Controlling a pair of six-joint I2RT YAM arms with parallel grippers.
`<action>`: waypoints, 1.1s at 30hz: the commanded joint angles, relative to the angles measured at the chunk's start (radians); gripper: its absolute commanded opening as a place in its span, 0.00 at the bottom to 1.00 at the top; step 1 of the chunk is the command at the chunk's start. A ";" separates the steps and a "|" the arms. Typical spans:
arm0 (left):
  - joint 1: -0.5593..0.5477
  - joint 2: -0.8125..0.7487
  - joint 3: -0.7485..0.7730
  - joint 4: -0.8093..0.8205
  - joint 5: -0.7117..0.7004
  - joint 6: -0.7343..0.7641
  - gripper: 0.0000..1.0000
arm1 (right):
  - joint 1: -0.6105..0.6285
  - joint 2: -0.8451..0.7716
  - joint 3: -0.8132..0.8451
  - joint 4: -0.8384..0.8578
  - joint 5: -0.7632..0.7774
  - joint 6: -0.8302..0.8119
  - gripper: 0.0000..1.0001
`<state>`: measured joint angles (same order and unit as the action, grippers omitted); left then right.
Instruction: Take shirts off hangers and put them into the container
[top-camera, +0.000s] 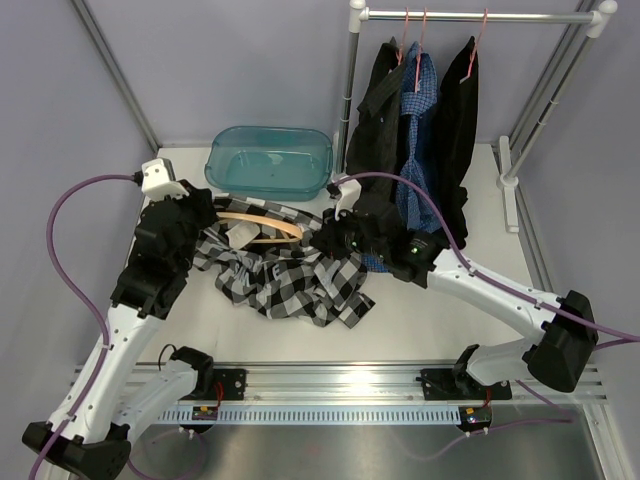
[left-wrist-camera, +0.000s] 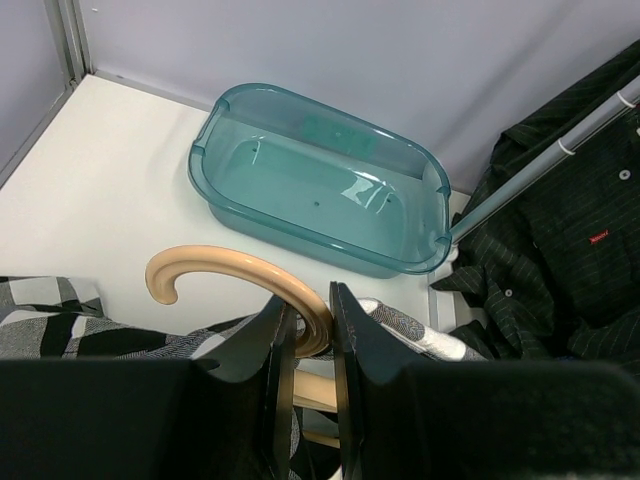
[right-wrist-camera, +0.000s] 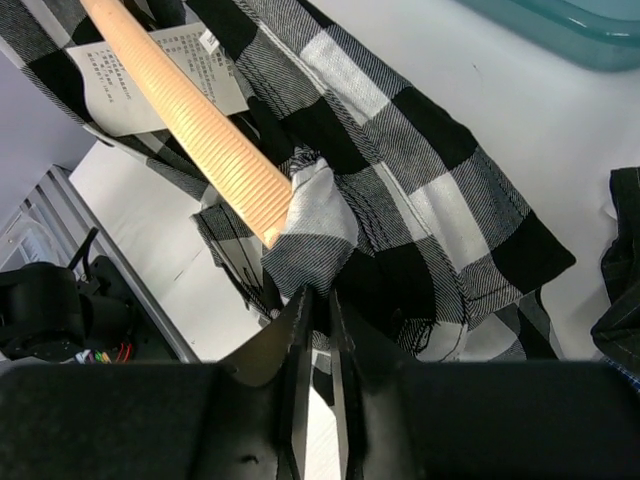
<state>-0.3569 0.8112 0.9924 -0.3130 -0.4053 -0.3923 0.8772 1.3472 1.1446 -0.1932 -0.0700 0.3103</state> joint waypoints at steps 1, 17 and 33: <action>0.004 -0.027 0.026 0.081 -0.030 -0.011 0.00 | 0.012 -0.013 -0.017 0.037 0.009 -0.011 0.14; 0.013 -0.047 0.020 0.098 -0.026 -0.010 0.00 | -0.021 -0.149 -0.183 -0.015 0.216 -0.016 0.00; 0.015 -0.015 0.011 0.167 0.238 -0.011 0.00 | -0.023 -0.258 -0.099 -0.213 0.217 -0.072 0.83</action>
<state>-0.3477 0.7898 0.9867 -0.2417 -0.2108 -0.4034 0.8635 1.1942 0.9333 -0.3065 0.0551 0.3008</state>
